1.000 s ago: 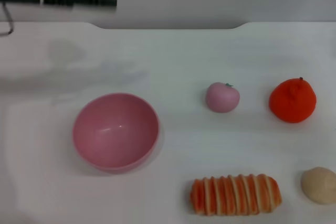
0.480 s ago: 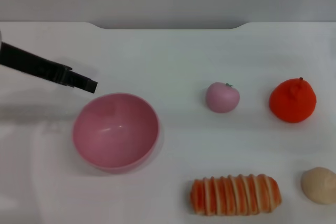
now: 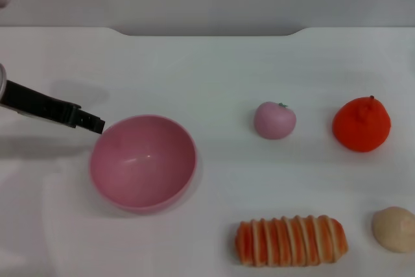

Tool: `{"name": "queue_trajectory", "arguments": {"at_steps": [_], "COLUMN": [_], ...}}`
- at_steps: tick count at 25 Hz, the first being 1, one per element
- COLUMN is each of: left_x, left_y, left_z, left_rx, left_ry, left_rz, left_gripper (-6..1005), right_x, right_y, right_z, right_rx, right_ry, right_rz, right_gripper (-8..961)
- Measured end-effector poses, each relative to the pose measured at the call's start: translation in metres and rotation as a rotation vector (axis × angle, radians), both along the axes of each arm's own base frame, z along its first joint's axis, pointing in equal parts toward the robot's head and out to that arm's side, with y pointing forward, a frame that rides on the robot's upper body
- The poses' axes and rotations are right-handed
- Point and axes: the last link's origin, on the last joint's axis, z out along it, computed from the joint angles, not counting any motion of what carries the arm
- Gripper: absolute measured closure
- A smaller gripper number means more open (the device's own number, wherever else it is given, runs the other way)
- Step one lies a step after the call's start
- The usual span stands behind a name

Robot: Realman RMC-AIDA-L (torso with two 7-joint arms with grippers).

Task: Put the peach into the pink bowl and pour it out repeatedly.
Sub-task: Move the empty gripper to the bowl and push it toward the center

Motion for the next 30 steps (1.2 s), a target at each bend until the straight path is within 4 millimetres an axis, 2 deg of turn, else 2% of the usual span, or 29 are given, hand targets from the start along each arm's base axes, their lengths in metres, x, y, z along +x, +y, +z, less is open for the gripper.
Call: {"name": "queue_trajectory", "arguments": {"at_steps": [13, 30], "left_x": [-0.014, -0.013], "left_y": [-0.002, 0.003], "left_z": [-0.026, -0.049], "left_rx": [-0.043, -0.088], "left_ry": [0.015, 0.044], "left_rz": [0.029, 0.024], "left_gripper": [417, 417], "right_x": [0.003, 0.006], "right_y": [-0.005, -0.005], "right_z": [-0.003, -0.001], "right_rx": [-0.008, -0.002], "right_ry": [-0.003, -0.006], "right_rz": [-0.004, -0.013], "right_gripper": [509, 509]}}
